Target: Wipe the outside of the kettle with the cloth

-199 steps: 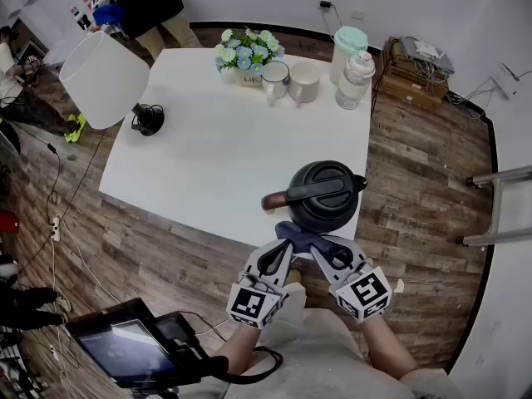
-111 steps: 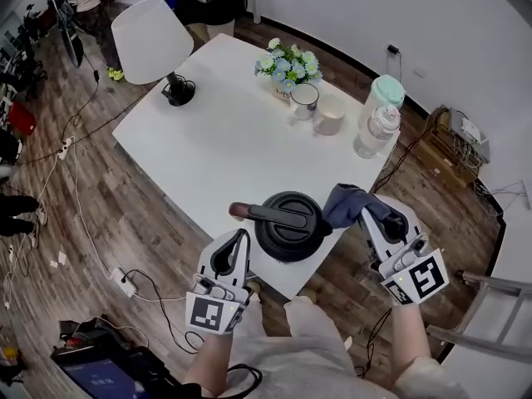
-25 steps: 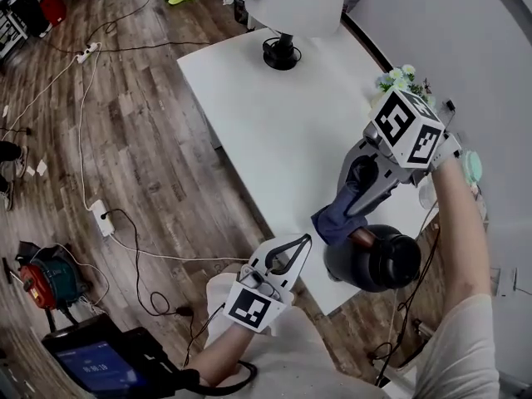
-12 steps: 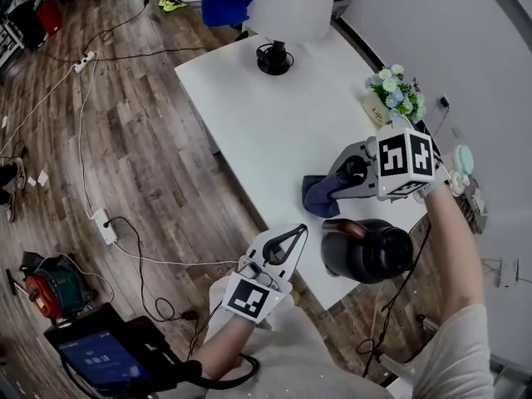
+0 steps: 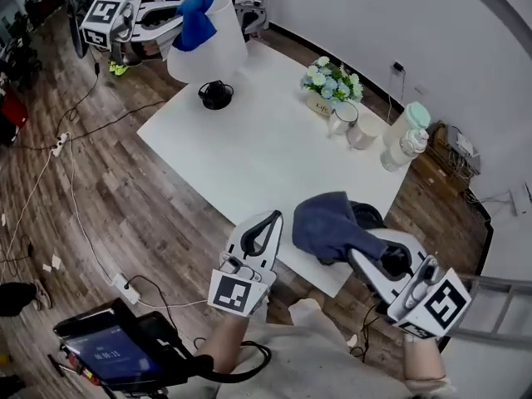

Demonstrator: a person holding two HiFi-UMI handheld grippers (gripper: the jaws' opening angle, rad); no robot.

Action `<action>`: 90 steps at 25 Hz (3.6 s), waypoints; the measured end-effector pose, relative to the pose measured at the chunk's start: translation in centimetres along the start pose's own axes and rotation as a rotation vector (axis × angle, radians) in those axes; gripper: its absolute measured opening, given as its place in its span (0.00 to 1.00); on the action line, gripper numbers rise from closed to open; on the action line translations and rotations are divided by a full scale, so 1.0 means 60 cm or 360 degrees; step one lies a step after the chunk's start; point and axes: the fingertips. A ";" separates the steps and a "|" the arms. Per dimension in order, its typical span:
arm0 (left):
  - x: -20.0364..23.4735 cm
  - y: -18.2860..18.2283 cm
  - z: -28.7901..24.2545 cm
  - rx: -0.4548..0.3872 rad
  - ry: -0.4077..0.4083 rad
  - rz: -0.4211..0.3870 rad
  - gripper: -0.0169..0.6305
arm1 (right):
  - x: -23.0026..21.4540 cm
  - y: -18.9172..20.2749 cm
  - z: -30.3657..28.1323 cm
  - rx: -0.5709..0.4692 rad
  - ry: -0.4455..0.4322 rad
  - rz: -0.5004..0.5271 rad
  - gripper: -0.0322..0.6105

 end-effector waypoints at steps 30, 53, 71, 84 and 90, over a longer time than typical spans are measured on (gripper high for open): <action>-0.148 0.051 0.011 0.0207 0.0397 -0.0107 0.04 | -0.174 0.126 0.252 -0.0009 0.1042 0.0067 0.15; -0.102 0.065 0.069 0.0129 -0.0137 -0.0094 0.04 | -0.182 0.156 -0.051 0.0289 -0.0954 0.0105 0.15; -0.166 0.072 0.020 0.0157 0.0117 -0.0068 0.04 | -0.146 0.179 0.198 0.0150 -0.0499 -0.0137 0.15; -0.147 0.026 0.057 0.0131 0.0219 -0.0062 0.04 | -0.130 -0.017 0.085 -0.0257 -0.0242 -0.0296 0.15; -0.128 0.023 0.080 0.0139 0.0198 -0.0057 0.04 | -0.132 0.104 0.061 0.0091 -0.0097 -0.0600 0.15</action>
Point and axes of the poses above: the fingertips, and each gripper's own axes: z backward along the fingers, x to its left, y out of its underside, and after that the axes turned 6 degrees about z, right-handed
